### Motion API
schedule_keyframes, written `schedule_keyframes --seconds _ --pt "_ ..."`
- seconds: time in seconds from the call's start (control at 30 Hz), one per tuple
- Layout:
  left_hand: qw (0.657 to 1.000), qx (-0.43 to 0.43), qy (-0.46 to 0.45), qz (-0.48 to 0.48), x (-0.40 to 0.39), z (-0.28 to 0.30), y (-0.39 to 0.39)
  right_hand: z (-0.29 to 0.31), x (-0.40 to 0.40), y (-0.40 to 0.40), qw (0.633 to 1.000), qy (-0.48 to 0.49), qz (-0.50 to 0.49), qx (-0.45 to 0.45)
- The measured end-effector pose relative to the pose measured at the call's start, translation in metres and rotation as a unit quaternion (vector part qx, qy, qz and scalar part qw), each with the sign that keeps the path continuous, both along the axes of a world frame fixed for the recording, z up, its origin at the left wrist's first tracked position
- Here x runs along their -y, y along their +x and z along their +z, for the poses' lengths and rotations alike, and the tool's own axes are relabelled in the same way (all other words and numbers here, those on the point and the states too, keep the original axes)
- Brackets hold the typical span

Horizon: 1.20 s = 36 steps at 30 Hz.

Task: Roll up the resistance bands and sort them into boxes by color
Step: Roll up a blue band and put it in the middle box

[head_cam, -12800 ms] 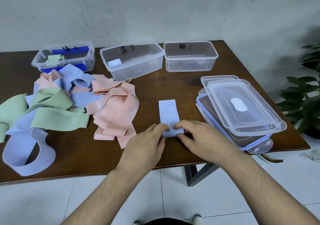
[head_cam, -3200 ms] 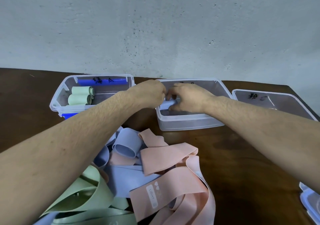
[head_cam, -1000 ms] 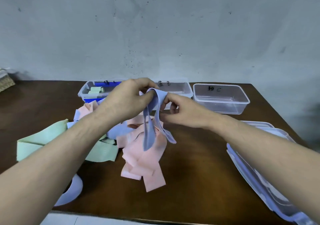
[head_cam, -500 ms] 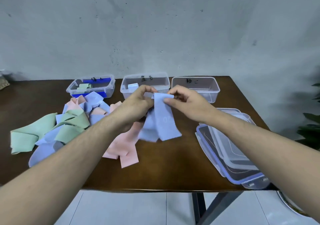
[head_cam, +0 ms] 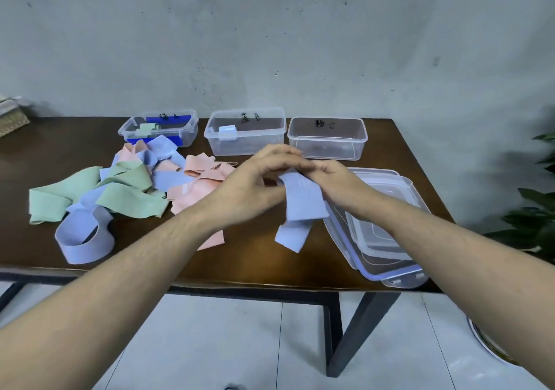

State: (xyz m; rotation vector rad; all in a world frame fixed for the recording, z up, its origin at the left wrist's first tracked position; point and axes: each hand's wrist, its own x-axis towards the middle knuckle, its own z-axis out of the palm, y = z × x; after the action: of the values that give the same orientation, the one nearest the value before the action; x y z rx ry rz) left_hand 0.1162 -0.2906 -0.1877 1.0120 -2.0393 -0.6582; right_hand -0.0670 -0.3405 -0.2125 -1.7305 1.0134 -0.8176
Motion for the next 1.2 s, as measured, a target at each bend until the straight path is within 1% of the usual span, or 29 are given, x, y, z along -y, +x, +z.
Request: schedule_keyframes --seconds 0.13,0.17,0.27,0.33,0.43,0.5,0.53,0.63,0.67,0.7,0.83,0.97,1.03,1.1,1.2 --pt "0.995 -0.07 0.022 0.06 0.001 0.001 -0.007 0.0 -0.002 0.0 0.999 0.043 0.012 0.016" --pt "0.992 -0.093 0.039 0.074 0.004 0.002 -0.008 0.0 -0.003 0.002 0.999 0.051 0.014 0.014" --pt "0.972 -0.163 0.129 0.11 0.016 0.006 -0.007 -0.003 -0.003 0.008 0.995 0.103 0.006 0.013" --pt "0.959 -0.193 0.165 0.128 0.029 0.007 -0.002 -0.005 0.001 0.013 0.989 0.142 -0.006 0.04" --pt "0.941 -0.229 0.212 0.129 0.049 0.006 0.008 -0.01 0.006 0.015 0.982 0.175 0.022 0.065" --pt "0.934 -0.233 0.236 0.132 0.065 0.002 0.017 -0.012 0.005 0.018 0.983 0.17 0.039 0.055" --pt "0.931 -0.235 0.246 0.135 0.071 0.0 0.02 -0.013 0.004 0.021 0.985 0.165 0.038 0.03" --pt "0.918 -0.248 0.28 0.13 0.087 -0.007 0.028 -0.02 0.006 0.034 0.988 0.127 0.001 -0.084" --pt "0.918 -0.248 0.283 0.126 0.091 -0.008 0.029 -0.022 0.007 0.037 0.987 0.129 -0.013 -0.1" --pt "0.919 -0.246 0.283 0.124 0.095 -0.01 0.03 -0.024 0.006 0.04 0.984 0.146 -0.022 -0.096" --pt "0.915 -0.251 0.291 0.123 0.116 -0.022 0.033 -0.025 0.003 0.048 0.962 0.273 -0.029 -0.007" --pt "0.899 -0.254 0.33 0.13 0.128 -0.037 0.031 -0.028 0.001 0.056 0.944 0.326 -0.052 -0.02" --pt "0.894 -0.262 0.337 0.135 0.133 -0.045 0.029 -0.03 -0.002 0.06 0.934 0.35 -0.064 -0.011" --pt "0.888 -0.263 0.352 0.137 0.137 -0.052 0.027 -0.03 -0.005 0.064 0.939 0.336 -0.06 -0.037" --pt "0.882 -0.245 0.378 0.136 0.145 -0.064 0.023 -0.033 -0.007 0.066 0.948 0.27 -0.063 -0.153"
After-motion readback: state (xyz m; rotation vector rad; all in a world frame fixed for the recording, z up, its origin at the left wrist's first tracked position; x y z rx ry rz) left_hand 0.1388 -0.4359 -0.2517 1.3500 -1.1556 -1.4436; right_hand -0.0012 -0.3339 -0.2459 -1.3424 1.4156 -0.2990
